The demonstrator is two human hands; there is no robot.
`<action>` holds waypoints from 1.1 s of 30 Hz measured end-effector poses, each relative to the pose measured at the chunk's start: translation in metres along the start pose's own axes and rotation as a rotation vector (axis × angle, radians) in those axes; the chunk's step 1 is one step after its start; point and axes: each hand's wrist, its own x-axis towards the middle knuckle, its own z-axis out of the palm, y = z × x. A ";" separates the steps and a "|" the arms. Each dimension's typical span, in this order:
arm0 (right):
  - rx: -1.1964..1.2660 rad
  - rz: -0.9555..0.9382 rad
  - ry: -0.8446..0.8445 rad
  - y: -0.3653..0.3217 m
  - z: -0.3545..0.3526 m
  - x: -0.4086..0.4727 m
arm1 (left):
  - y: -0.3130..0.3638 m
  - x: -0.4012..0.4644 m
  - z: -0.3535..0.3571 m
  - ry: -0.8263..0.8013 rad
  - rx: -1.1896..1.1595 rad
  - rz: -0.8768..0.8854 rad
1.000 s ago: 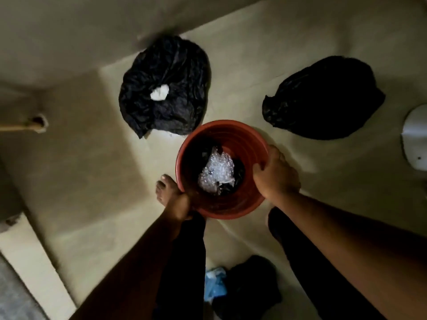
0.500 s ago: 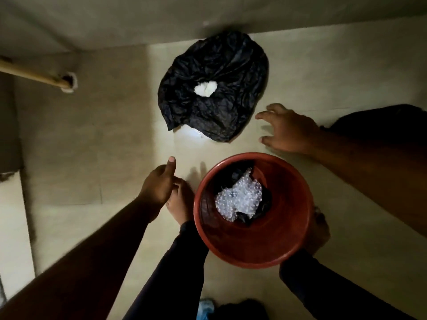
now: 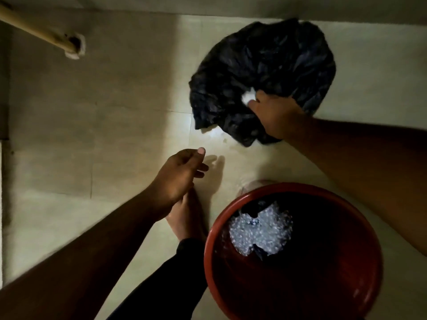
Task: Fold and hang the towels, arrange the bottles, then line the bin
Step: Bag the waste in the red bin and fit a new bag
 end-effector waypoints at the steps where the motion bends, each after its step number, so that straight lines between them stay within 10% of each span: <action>1: 0.034 -0.006 0.043 0.005 0.003 -0.010 | 0.001 -0.008 -0.001 0.038 -0.037 -0.006; 8: 1.785 0.384 0.066 0.012 -0.077 -0.088 | 0.058 -0.059 0.035 0.170 -0.221 0.178; 13: 2.202 0.129 -0.319 0.032 -0.126 -0.171 | 0.125 -0.076 0.102 -0.107 -0.464 0.213; 16: 2.298 0.347 -0.300 0.080 -0.106 -0.223 | 0.140 -0.081 0.151 -0.078 -0.387 0.260; 20: 1.703 1.069 0.102 0.135 -0.010 -0.267 | 0.143 -0.083 0.202 0.019 -0.483 0.255; 23: 0.674 1.178 -0.342 0.152 0.081 -0.288 | 0.132 -0.094 0.220 -0.019 -0.621 0.369; 26: 0.495 1.157 -0.423 0.145 0.121 -0.300 | 0.104 -0.105 0.217 -0.016 -0.632 0.487; 30: 1.727 1.204 0.131 0.112 0.101 -0.287 | 0.056 -0.135 0.191 0.159 -0.351 0.607; 33: 2.552 0.879 0.485 0.069 0.046 -0.267 | 0.020 -0.156 0.173 0.279 -0.180 0.440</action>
